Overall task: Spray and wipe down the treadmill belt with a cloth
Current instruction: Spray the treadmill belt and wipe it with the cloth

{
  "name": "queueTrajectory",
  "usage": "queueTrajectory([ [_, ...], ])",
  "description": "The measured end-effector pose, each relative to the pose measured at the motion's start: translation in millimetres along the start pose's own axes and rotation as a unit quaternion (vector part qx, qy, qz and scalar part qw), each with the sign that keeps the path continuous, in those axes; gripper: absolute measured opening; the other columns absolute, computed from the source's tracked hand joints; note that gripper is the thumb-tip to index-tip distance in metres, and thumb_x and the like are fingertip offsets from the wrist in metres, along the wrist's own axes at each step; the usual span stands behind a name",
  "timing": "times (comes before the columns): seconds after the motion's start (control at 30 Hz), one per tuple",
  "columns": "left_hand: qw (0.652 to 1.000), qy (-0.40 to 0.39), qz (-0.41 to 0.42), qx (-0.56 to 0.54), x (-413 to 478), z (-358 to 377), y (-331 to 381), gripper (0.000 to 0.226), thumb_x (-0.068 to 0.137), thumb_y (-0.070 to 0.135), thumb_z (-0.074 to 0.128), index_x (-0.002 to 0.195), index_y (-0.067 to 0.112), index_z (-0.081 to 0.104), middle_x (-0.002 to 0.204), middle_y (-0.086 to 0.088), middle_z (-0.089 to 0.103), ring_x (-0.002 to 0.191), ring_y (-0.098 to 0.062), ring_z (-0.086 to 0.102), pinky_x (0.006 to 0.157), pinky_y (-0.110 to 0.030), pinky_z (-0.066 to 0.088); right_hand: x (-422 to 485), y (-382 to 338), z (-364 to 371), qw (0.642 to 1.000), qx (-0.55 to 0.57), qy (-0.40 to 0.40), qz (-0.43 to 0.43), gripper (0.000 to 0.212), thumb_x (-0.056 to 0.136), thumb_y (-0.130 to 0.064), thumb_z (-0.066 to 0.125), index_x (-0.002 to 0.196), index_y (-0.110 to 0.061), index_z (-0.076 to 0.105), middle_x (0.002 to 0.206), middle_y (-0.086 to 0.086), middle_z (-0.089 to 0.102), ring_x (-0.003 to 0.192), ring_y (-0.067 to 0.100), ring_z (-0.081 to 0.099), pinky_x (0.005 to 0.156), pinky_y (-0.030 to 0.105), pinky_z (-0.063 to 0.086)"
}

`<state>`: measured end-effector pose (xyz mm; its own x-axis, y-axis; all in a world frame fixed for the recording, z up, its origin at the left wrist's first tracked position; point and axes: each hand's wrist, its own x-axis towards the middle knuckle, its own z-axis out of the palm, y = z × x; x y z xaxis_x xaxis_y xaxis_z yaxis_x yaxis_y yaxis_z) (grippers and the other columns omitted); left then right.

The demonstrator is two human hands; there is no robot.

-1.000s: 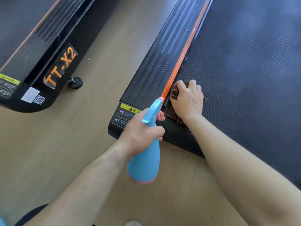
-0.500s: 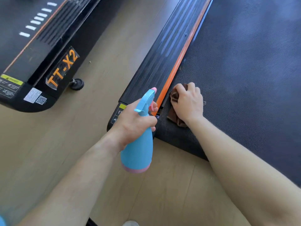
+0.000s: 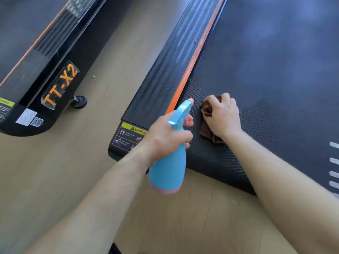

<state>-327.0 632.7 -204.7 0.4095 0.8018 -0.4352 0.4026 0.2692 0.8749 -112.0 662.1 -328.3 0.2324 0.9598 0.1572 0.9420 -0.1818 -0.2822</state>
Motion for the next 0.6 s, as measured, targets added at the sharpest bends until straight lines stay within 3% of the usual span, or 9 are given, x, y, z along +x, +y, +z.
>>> queueTrajectory([
  [0.1, 1.0, 0.024, 0.0, -0.013, 11.6, -4.8, 8.8, 0.057, 0.067, 0.016, 0.062, 0.118, 0.041, 0.069, 0.124, 0.002, 0.071, 0.083, -0.037, 0.077, 0.078, -0.038, 0.061, -74.8, -1.5, -7.4, 0.995, 0.02, 0.004, -0.1, 0.038, 0.079, -0.03, 0.07, 0.116, -0.021, 0.063, 0.104, 0.015, 0.05, 0.087, 0.035, 0.049, 0.077, 0.046, 0.049],
  [0.2, 0.999, 0.049, -0.001, -0.013, 20.5, -13.8, 13.8, 0.05, 0.066, 0.015, 0.063, 0.114, 0.03, 0.07, 0.121, 0.002, 0.071, 0.087, -0.041, 0.077, 0.09, -0.052, 0.061, -96.2, 8.9, -10.1, 0.983, 0.025, -0.031, -0.18, 0.036, 0.082, -0.036, 0.061, 0.116, -0.023, 0.062, 0.101, 0.011, 0.049, 0.084, 0.032, 0.047, 0.074, 0.045, 0.049],
  [0.33, 0.998, 0.048, 0.0, -0.028, 22.4, -16.0, 14.9, 0.049, 0.065, 0.015, 0.062, 0.113, 0.021, 0.069, 0.119, 0.002, 0.074, 0.076, -0.028, 0.077, 0.075, -0.039, 0.061, -22.5, 1.0, 3.0, 0.996, -0.002, 0.018, -0.088, 0.037, 0.084, -0.038, 0.065, 0.117, -0.021, 0.06, 0.108, 0.016, 0.05, 0.092, 0.038, 0.051, 0.078, 0.048, 0.05],
  [0.47, 0.998, 0.036, 0.01, -0.059, 15.7, -27.1, 13.4, 0.044, 0.067, 0.012, 0.062, 0.108, 0.024, 0.07, 0.119, 0.003, 0.075, 0.075, -0.024, 0.076, 0.066, -0.031, 0.06, 34.9, -17.1, 10.0, 1.0, -0.024, -0.01, 0.003, 0.039, 0.091, -0.037, 0.061, 0.125, -0.02, 0.054, 0.122, 0.018, 0.048, 0.106, 0.041, 0.048, 0.086, 0.047, 0.043],
  [0.53, 0.996, 0.043, 0.01, -0.077, 11.8, -36.6, 12.9, 0.04, 0.066, 0.01, 0.061, 0.104, 0.021, 0.07, 0.121, 0.001, 0.075, 0.073, -0.024, 0.074, 0.062, -0.028, 0.059, 16.4, -25.1, 8.9, 1.0, -0.014, -0.008, -0.015, 0.041, 0.088, -0.035, 0.065, 0.124, -0.019, 0.056, 0.119, 0.018, 0.048, 0.103, 0.04, 0.048, 0.084, 0.049, 0.045],
  [0.6, 0.995, 0.05, 0.001, -0.086, 7.3, -49.5, 12.1, 0.043, 0.066, 0.01, 0.061, 0.108, 0.017, 0.07, 0.123, 0.0, 0.075, 0.071, -0.024, 0.074, 0.06, -0.029, 0.06, -26.5, -32.7, 6.9, 0.992, 0.017, -0.023, -0.121, 0.041, 0.083, -0.034, 0.066, 0.121, -0.021, 0.058, 0.113, 0.015, 0.049, 0.096, 0.037, 0.048, 0.082, 0.049, 0.048],
])
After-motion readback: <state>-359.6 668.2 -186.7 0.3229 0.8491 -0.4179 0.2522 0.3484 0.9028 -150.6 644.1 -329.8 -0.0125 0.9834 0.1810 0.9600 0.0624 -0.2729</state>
